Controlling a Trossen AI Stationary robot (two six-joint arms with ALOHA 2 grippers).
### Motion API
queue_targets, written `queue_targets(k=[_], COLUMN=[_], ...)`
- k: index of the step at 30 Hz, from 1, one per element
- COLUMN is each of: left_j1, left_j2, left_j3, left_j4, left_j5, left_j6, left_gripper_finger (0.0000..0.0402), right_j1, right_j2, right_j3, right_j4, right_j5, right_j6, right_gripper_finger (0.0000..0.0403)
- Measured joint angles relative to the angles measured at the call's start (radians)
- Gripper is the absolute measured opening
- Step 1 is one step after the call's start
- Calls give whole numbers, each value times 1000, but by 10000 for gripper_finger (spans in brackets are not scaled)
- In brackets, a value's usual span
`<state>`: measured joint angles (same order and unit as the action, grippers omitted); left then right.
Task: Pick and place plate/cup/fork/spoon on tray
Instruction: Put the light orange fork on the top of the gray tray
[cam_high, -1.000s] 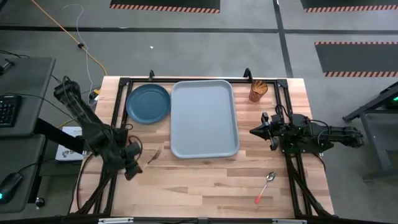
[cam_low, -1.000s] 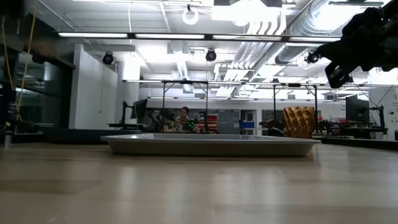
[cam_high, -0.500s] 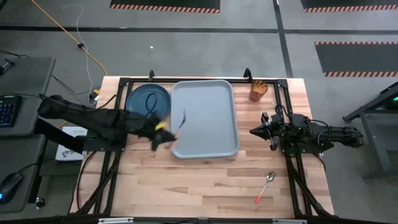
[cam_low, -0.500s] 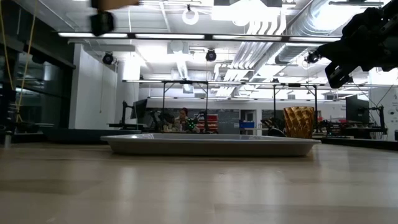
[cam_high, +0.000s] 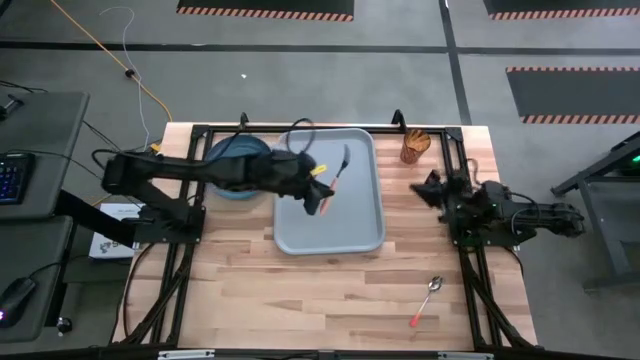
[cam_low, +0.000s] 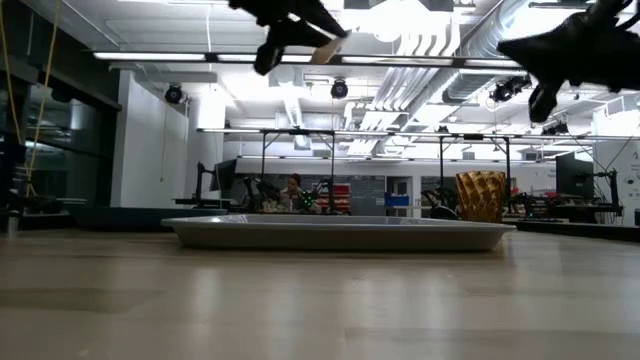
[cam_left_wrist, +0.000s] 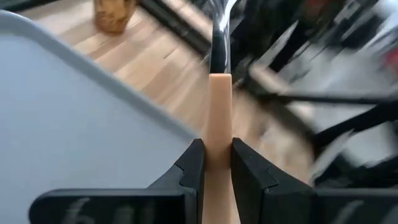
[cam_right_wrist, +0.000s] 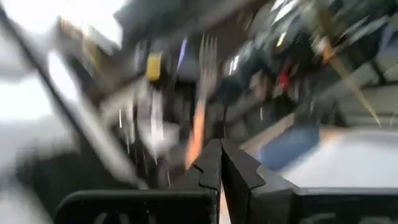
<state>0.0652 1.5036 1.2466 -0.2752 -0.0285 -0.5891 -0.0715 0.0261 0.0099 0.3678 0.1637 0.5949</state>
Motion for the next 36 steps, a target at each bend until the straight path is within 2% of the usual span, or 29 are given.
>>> queue_targets(k=[2,4,7,9,13,17,19,24,26,30,36], left_j1=[13,20,30,44,77,90,85,43,29,23,23], left_j2=[40,65,74,74,74,75,75,75,75,75,75], left_j3=[84,136,157,157,157,157,157,156,156,156,156], left_j4=[-100,-122,-72,-52,-70,-140,-188,-278,-268,-229,-229], left_j5=[-3,-2,18,36,22,-70,-149,-473,-551,-555,-548], left_j6=[75,151,246,280,304,306,306,306,308,331,331], left_gripper_finger=[41,41,41,41,42,42,42,42,42,42,42], right_j1=[0,0,0,2,-1,0,0,-2,-14,-38,-64], right_j2=[1,12,75,153,371,628,751,1000,1086,1222,1343], right_j3=[1,2,13,60,219,401,487,699,767,910,1091], right_j4=[89,196,338,339,224,74,4,-145,-146,-145,-237], right_j5=[63,80,28,12,30,41,88,361,383,349,314], right_j6=[76,107,159,166,129,123,110,77,61,-1,-103], right_gripper_finger=[0,0,0,0,12,64,102,188,209,225,222])
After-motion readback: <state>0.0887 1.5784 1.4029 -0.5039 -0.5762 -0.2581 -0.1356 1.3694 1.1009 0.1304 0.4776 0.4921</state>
